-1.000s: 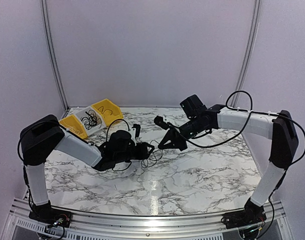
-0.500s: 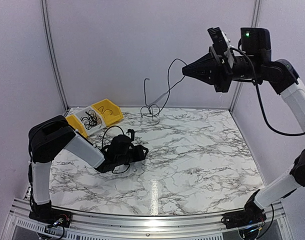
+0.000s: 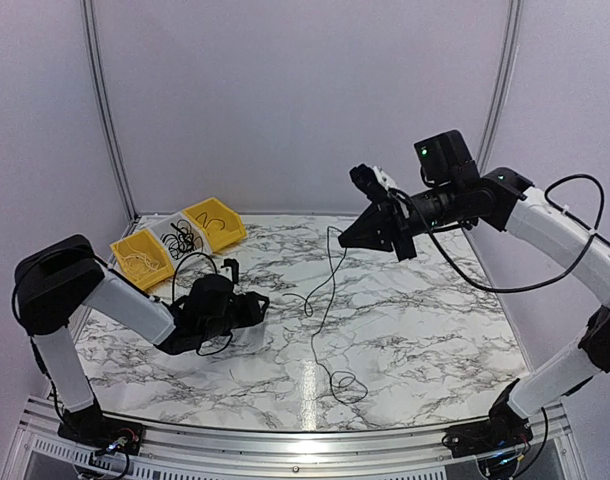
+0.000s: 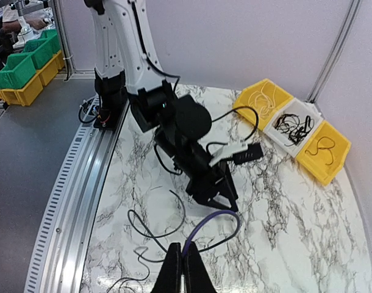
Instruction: Untangle the cables
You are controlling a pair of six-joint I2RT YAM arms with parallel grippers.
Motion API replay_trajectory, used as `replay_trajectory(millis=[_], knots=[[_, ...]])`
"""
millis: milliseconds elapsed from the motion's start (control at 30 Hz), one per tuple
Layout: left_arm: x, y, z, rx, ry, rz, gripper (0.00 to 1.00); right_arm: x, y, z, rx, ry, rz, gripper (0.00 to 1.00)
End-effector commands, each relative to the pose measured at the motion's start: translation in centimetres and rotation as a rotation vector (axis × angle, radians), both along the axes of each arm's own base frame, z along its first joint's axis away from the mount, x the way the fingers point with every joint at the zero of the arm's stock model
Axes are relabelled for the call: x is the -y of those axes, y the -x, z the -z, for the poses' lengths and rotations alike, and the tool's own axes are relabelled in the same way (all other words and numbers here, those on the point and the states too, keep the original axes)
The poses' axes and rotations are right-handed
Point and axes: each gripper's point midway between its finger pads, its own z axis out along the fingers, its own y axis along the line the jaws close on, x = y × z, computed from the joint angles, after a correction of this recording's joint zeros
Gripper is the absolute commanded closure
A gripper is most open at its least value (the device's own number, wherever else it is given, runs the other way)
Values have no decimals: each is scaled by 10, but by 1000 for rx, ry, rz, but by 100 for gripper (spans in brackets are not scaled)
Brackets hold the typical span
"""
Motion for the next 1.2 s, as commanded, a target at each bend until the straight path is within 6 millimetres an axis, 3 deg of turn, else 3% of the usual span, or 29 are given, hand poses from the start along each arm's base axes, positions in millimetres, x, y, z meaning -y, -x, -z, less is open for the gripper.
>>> replay_trajectory(millis=[0, 200, 367, 433, 533, 667, 800, 900, 1000, 1167], knots=[[-25, 3, -33, 117, -45, -29, 49, -5, -5, 17, 26, -14, 2, 100], [-15, 25, -62, 207, -55, 127, 48, -12, -11, 50, -35, 7, 5, 100], [-17, 36, -107, 319, -19, 165, 47, -26, -24, 73, -109, 28, 38, 100], [-25, 35, -123, 361, -16, 135, 47, -38, -24, 90, -150, 58, 34, 93], [-37, 35, -139, 408, -18, 89, 47, -55, -10, 123, -146, 185, -27, 74], [-36, 39, -151, 431, -19, 116, 46, -50, -19, 147, -101, 278, 16, 55], [-30, 42, -143, 367, -4, 144, 45, -29, -31, 176, -62, 350, 97, 39], [-23, 48, -129, 297, 9, 186, 45, -15, -24, 212, -103, 455, 87, 35], [-11, 57, -110, 210, 25, 258, 45, -7, -14, 236, -149, 501, 72, 31], [3, 72, -74, 41, 66, 320, 45, -14, 2, 242, -238, 492, 4, 28]])
